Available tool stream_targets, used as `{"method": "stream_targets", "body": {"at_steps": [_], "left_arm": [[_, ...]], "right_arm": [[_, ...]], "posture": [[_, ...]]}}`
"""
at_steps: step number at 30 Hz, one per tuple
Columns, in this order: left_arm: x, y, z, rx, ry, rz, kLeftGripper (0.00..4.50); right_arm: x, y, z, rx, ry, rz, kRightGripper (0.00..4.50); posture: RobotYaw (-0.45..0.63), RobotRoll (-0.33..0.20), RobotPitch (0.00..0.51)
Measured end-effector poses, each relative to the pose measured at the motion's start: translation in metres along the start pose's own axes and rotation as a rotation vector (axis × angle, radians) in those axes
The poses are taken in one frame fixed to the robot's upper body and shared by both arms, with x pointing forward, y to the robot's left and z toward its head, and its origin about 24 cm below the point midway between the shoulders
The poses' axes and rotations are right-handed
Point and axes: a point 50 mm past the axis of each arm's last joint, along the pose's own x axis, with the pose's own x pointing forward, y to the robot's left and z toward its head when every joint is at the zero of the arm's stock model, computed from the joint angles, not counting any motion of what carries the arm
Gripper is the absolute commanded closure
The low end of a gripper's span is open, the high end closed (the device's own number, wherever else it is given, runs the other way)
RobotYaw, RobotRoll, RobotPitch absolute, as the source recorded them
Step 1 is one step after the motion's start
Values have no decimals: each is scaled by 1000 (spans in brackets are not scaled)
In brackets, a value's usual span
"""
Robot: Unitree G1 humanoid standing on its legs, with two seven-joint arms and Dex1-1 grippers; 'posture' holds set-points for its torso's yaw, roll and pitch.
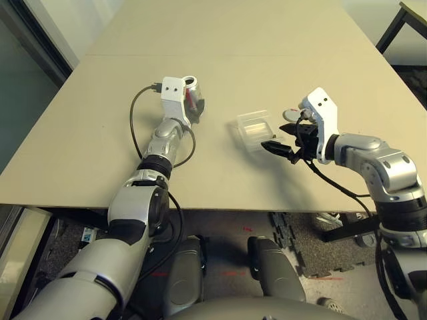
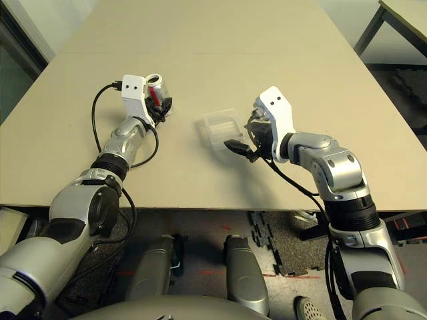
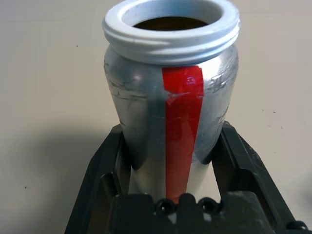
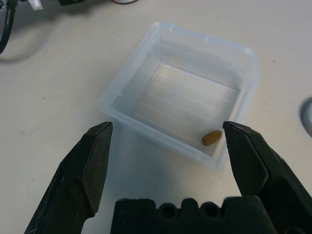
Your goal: Pour the medicine from the bottle into the box.
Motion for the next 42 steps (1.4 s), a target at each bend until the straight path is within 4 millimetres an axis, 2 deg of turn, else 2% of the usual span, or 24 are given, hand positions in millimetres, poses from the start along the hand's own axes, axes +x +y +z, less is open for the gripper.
{"method": "stream_targets", "body": {"at_steps": [13, 22, 24, 27, 29, 30, 42], "left_arm": [[-3, -3, -4, 125, -4, -33, 1967], [-3, -3, -4, 143, -4, -40, 1967], [-3, -3, -4, 143, -7, -40, 1844], [-4, -3, -5, 141, -8, -44, 946], [-5, -4, -9, 134, 2, -54, 185], [-5, -5, -12, 130, 7, -56, 33], [-7, -7, -9, 106, -31, -60, 33]], "right_arm": [[3, 1, -2, 16, -7, -20, 0], [3, 1, -2, 17, -9, -26, 0], [3, 1, -2, 18, -9, -26, 0], [3, 1, -2, 18, -10, -26, 0], [3, 1, -2, 18, -10, -26, 0], [3, 1, -2, 18, -10, -26, 0], [3, 1, -1, 16, -13, -27, 0]], "posture": [[-131, 0, 160], [-129, 0, 163], [-129, 0, 163], [-126, 0, 164], [-125, 0, 163], [-125, 0, 163], [-124, 0, 153]]}}
